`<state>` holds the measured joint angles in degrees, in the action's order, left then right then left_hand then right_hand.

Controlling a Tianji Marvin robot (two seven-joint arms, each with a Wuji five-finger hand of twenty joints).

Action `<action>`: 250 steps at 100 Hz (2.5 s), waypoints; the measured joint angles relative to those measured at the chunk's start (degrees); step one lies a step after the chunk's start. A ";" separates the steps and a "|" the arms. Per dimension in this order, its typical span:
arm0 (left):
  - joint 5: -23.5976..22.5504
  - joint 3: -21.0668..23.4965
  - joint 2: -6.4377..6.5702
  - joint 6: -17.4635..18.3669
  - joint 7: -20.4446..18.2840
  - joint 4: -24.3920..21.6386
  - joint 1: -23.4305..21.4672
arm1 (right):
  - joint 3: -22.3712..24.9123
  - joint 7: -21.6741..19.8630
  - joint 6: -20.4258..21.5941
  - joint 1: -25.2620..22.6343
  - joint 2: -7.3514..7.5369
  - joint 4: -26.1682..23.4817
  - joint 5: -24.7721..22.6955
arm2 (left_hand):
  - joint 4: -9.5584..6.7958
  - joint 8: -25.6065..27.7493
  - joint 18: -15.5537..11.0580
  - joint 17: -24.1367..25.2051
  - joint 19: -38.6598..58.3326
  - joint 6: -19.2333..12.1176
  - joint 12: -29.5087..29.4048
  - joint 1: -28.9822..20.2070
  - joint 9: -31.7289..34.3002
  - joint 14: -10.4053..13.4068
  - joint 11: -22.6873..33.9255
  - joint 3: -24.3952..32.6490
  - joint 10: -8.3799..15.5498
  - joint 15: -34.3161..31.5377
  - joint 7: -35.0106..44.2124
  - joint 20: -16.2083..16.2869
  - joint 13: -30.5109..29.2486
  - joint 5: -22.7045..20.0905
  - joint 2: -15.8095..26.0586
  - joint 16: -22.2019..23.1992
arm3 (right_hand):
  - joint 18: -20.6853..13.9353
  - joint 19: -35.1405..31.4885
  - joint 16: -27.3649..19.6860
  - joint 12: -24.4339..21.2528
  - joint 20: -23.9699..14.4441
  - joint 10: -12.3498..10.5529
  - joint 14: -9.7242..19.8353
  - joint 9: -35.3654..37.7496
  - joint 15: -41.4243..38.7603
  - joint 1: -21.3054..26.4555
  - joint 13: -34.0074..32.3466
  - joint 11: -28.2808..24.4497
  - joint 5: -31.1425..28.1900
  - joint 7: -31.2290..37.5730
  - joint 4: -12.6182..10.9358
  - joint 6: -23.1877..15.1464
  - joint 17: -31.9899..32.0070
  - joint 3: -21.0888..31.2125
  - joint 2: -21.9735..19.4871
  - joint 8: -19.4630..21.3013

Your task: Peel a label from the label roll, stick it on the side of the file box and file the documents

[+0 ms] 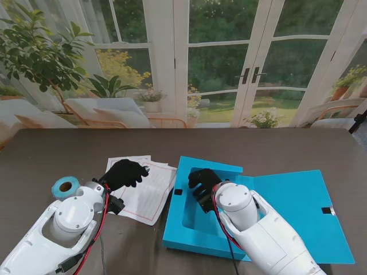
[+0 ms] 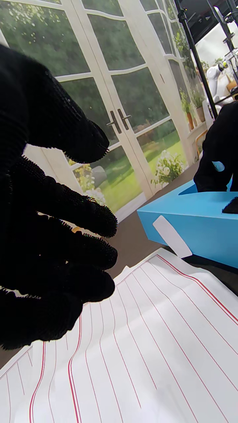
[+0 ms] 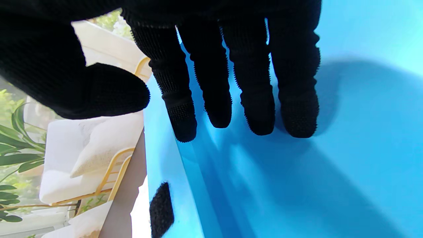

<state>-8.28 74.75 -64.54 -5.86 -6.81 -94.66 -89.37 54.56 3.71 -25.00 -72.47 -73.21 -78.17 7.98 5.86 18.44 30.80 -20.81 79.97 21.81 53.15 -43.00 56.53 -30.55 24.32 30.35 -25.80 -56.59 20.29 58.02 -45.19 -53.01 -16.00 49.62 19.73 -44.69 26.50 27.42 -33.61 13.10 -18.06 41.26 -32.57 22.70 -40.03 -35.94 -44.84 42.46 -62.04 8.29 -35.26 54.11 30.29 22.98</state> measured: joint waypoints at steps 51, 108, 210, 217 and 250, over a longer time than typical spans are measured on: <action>0.09 0.12 0.13 0.21 -0.74 0.13 0.06 | -0.24 -0.50 -2.90 0.27 0.63 -1.01 -3.34 | 0.00 0.00 0.00 0.03 0.00 0.00 0.00 0.00 0.00 -0.02 -0.05 -0.07 -0.01 0.01 0.00 0.00 0.01 0.00 0.00 0.00 | 0.00 5.18 -1.13 -1.50 -0.33 0.00 0.00 -4.29 3.97 -1.36 2.92 1.85 5.20 -3.49 2.72 -1.21 0.01 -1.46 -2.06 0.04; -0.01 0.19 0.45 -0.16 -2.02 0.10 0.06 | -0.52 -0.75 -1.45 0.40 1.36 -0.70 -8.12 | 0.00 0.00 0.01 0.67 -0.02 0.00 0.00 -0.63 -0.07 -0.33 -0.07 -0.13 -0.08 0.05 -0.01 0.00 0.71 0.00 0.00 0.00 | -0.01 10.19 -1.72 -2.78 -3.72 -0.05 0.13 -5.59 5.45 -2.81 3.78 2.39 5.92 -3.70 3.31 -2.82 0.01 -1.77 -2.06 -1.22; -1.93 -0.68 0.62 -1.06 -2.31 1.55 1.17 | 8.16 -7.24 12.29 -9.68 5.97 -15.43 -10.76 | 0.00 -0.47 0.01 1.92 -1.49 0.00 -3.75 -0.63 -0.16 -0.49 -4.60 -0.73 -0.12 2.78 -2.04 -0.12 1.41 0.00 0.00 -0.08 | 0.74 8.60 -1.79 -3.17 -6.18 -3.76 3.30 -9.97 7.22 -7.86 5.90 4.26 13.91 -7.97 8.03 -9.31 0.01 -1.48 -1.93 -3.22; -2.27 -0.89 0.65 -1.29 -2.41 1.88 1.51 | 9.01 -7.16 14.24 -11.05 6.27 -16.11 -10.72 | 0.00 -0.72 0.01 3.27 -2.41 0.00 -5.74 -0.63 -0.20 -0.66 -6.11 -0.74 -0.13 4.46 -2.70 -1.27 2.62 0.01 0.00 -0.82 | 0.72 8.60 -1.79 -3.17 -6.06 -3.81 3.53 -9.97 7.22 -7.86 5.90 4.26 13.34 -7.68 8.02 -9.36 0.01 -1.48 -1.92 -3.22; -9.73 -2.59 1.09 -4.90 -3.42 4.16 4.74 | 10.42 -6.15 19.66 -14.75 7.06 -17.63 -13.51 | 0.00 -2.51 -1.99 11.14 -10.22 -2.23 -14.54 -0.54 -2.06 -0.65 -12.17 -0.75 0.91 19.85 -6.03 -13.46 8.28 1.39 0.00 -9.31 | 0.65 8.60 -1.98 -3.17 -5.89 -4.21 3.73 -9.91 9.48 -10.09 6.50 4.94 14.52 -7.98 9.85 -9.82 0.01 -1.55 -1.92 -3.23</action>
<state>-18.01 72.16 -63.45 -10.76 -10.23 -90.51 -84.63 64.98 -2.45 -5.33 -87.22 -66.15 -95.80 -5.52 5.86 15.94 28.81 -9.67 69.74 19.58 38.61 -43.54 54.48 -31.20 12.14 29.60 -24.89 -36.73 14.25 44.57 -36.92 -51.63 -16.00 40.31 20.38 -36.09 24.52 24.26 -39.50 8.89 -14.33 31.35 -23.10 12.62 -33.53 -31.00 -30.32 34.48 -52.20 -1.53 -35.24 52.56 28.37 19.75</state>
